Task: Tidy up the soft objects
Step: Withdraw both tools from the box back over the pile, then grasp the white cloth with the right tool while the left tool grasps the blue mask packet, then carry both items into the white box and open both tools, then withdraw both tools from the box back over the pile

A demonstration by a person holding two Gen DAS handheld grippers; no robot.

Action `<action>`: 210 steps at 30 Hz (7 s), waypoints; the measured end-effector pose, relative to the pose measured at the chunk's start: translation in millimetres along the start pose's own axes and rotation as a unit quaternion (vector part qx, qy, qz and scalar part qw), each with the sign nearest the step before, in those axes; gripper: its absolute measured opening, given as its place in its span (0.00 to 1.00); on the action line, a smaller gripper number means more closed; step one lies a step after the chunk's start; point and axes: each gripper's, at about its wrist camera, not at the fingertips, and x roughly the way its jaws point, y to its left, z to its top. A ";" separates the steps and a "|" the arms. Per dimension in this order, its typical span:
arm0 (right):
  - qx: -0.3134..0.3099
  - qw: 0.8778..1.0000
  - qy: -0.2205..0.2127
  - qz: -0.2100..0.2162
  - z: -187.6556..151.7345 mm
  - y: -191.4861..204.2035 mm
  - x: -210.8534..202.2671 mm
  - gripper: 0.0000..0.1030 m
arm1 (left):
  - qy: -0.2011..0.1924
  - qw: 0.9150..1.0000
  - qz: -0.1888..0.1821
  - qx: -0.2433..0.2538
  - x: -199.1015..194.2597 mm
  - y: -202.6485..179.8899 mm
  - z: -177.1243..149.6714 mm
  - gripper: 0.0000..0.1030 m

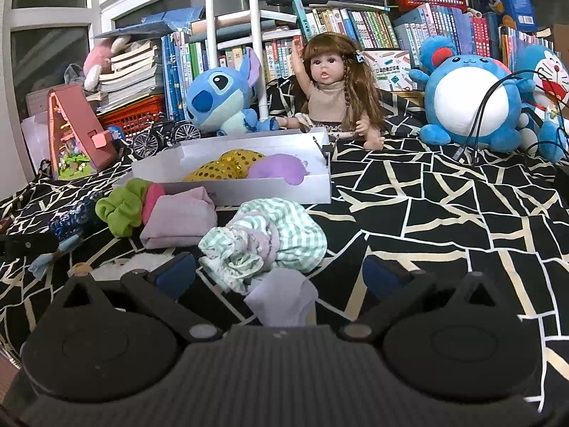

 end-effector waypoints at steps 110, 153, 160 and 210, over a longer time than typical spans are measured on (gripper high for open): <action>0.065 0.994 0.088 0.009 154.0 -18.9 174.2 0.37 | 0.090 0.993 -0.071 0.019 205.4 -79.4 159.0 0.37; 0.119 0.986 0.108 0.035 133.4 -19.4 200.8 0.52 | 0.111 0.991 -0.071 -0.009 207.7 -76.9 138.5 0.71; 0.112 0.988 0.091 0.061 136.4 -14.7 180.5 0.65 | 0.079 0.994 -0.073 0.004 178.3 -76.9 140.8 0.80; -0.037 0.995 0.014 0.090 23.6 26.3 -3.4 0.97 | -0.008 0.999 -0.024 0.034 20.7 -26.0 29.2 0.88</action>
